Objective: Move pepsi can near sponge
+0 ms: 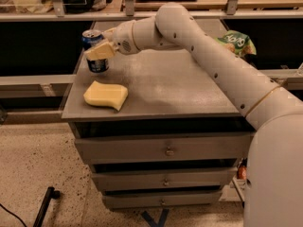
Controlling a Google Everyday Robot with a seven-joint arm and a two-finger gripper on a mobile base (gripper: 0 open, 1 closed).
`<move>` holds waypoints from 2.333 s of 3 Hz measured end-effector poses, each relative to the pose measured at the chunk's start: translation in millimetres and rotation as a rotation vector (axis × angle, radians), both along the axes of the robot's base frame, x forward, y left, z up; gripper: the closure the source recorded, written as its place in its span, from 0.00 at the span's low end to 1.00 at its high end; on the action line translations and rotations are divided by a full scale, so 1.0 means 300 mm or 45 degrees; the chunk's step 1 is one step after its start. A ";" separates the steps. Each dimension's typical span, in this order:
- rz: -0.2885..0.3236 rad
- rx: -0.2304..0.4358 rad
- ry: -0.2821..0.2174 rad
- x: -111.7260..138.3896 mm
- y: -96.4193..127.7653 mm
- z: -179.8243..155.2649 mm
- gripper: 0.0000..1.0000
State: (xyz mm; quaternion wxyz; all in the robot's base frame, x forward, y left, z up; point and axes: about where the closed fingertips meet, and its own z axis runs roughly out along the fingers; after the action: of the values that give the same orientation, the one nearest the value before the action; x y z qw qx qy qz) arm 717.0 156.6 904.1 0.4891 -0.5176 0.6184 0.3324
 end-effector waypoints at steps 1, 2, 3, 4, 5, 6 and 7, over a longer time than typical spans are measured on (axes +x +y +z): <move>0.002 0.004 -0.001 0.003 0.003 -0.003 1.00; -0.009 0.009 -0.001 0.006 0.003 -0.006 0.81; -0.007 0.014 0.006 -0.004 -0.003 -0.014 0.58; -0.003 0.017 0.016 -0.010 -0.007 -0.030 0.35; 0.013 0.011 0.022 -0.023 -0.007 -0.039 0.12; 0.004 0.011 0.023 -0.025 -0.009 -0.055 0.00; 0.004 0.011 0.023 -0.026 -0.009 -0.056 0.00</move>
Offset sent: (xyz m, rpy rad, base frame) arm 0.0049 -0.0060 -0.0009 0.0119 -0.0049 -0.0282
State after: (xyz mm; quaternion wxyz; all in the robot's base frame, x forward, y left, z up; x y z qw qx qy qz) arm 709.4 153.8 887.4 0.4852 -0.5135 0.6206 0.3404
